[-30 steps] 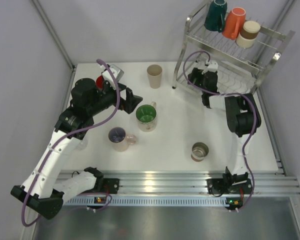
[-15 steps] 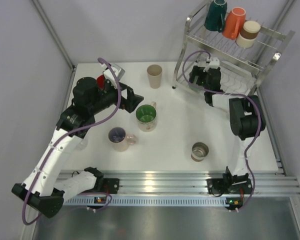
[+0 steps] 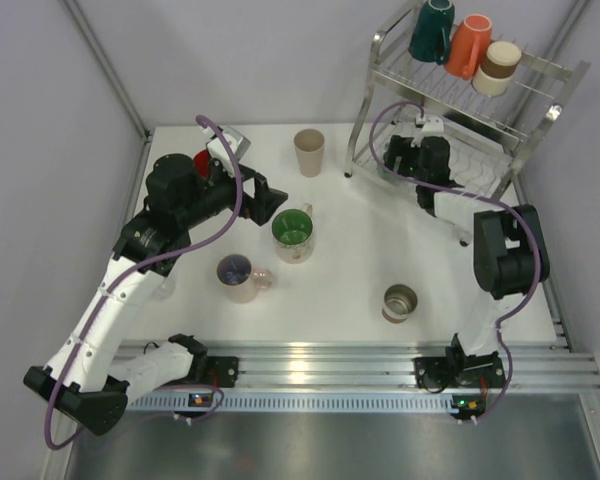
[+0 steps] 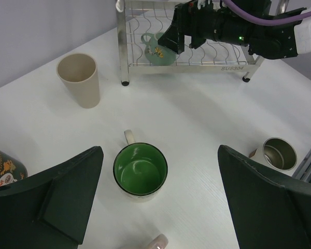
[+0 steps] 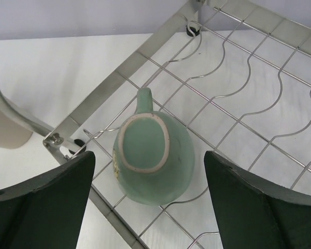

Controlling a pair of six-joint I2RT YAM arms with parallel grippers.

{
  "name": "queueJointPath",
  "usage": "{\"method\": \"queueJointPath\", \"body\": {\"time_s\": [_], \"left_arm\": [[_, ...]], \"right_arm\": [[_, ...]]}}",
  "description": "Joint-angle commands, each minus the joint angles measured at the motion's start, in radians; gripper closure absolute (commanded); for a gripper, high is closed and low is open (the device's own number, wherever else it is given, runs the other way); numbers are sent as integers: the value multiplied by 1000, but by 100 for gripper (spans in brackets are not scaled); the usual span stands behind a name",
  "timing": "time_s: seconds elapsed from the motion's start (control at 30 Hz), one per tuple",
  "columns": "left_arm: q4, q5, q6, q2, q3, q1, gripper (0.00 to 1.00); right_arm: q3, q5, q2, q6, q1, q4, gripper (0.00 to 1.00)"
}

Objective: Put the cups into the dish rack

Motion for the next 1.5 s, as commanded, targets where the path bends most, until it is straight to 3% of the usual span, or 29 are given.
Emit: {"method": "queueJointPath", "body": {"time_s": [0.0, 0.43, 0.63, 1.17, 1.47], "left_arm": [[54, 19, -16, -4, 19, 0, 2], [56, 21, -21, -9, 11, 2, 2], [67, 21, -27, 7, 5, 0, 2], [100, -5, -47, 27, -7, 0, 2], [133, -65, -84, 7, -18, 0, 2]], "right_arm": [[2, -30, -76, 9, -12, 16, 16], [31, -46, -10, 24, -12, -33, 45], [62, -64, 28, 41, -10, -24, 52], [194, -107, 134, 56, 8, -16, 55], [149, -79, 36, 12, 10, -41, 55]]}}
